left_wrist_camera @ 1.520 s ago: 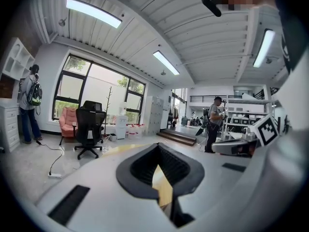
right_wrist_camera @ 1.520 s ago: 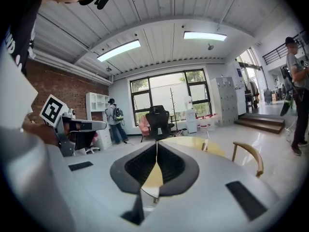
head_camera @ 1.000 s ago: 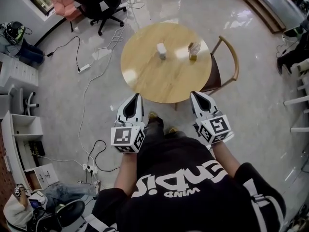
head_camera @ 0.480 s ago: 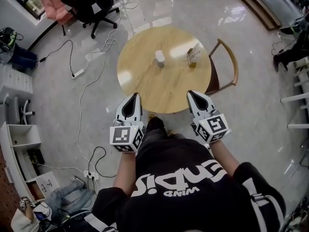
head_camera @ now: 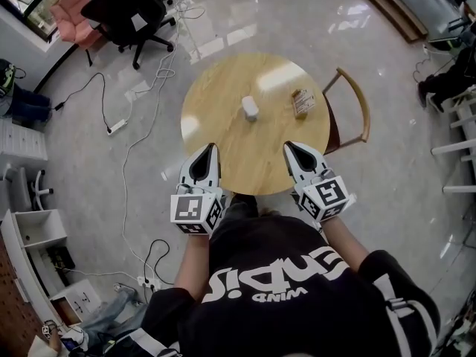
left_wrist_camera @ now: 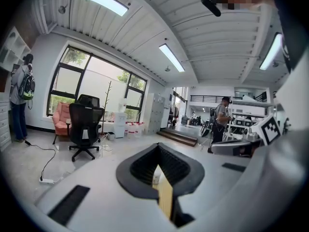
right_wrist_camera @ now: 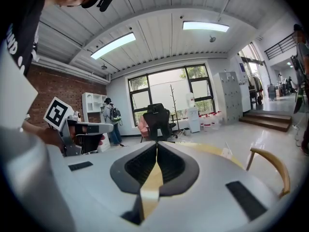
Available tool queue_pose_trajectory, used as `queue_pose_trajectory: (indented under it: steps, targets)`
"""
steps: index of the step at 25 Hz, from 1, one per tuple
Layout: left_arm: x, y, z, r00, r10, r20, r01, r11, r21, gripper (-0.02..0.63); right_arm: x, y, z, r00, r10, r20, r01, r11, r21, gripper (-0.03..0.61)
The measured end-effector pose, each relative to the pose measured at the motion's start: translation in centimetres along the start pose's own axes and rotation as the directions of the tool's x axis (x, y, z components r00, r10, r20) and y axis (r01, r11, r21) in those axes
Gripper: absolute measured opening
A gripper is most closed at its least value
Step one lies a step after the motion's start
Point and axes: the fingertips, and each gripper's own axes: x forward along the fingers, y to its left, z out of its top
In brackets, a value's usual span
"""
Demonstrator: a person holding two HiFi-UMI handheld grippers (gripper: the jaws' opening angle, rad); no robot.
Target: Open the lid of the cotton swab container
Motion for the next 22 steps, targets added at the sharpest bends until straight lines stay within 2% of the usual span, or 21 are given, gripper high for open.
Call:
queue_pose_trajectory:
  steps: [5, 13, 20, 22]
  targets:
    - [3.7, 2.1, 0.9, 0.998, -0.059, -0.012, 0.059, 0.998, 0.021, 0.009, 3.6, -1.0, 0.6, 1.000, -0.023, 0.019, 0.023, 1.000, 0.014, 0.003]
    - [6.2, 3.5, 1.1, 0.989, -0.140, -0.047, 0.141, 0.990, 0.029, 0.008, 6.4, -1.7, 0.7, 0.996, -0.082, 0.033, 0.080, 0.996, 0.033, 0.003]
    - [7.0, 4.5, 0.7, 0.983, -0.174, -0.061, 0.176, 0.984, 0.024, 0.009, 8.2, -1.6, 0.0, 0.995, -0.094, 0.023, 0.094, 0.995, 0.031, 0.005]
    - [7.1, 4.7, 0.5, 0.982, -0.176, -0.065, 0.178, 0.984, 0.022, 0.009, 8.5, -1.6, -0.1, 0.995, -0.097, 0.025, 0.096, 0.995, 0.034, 0.025]
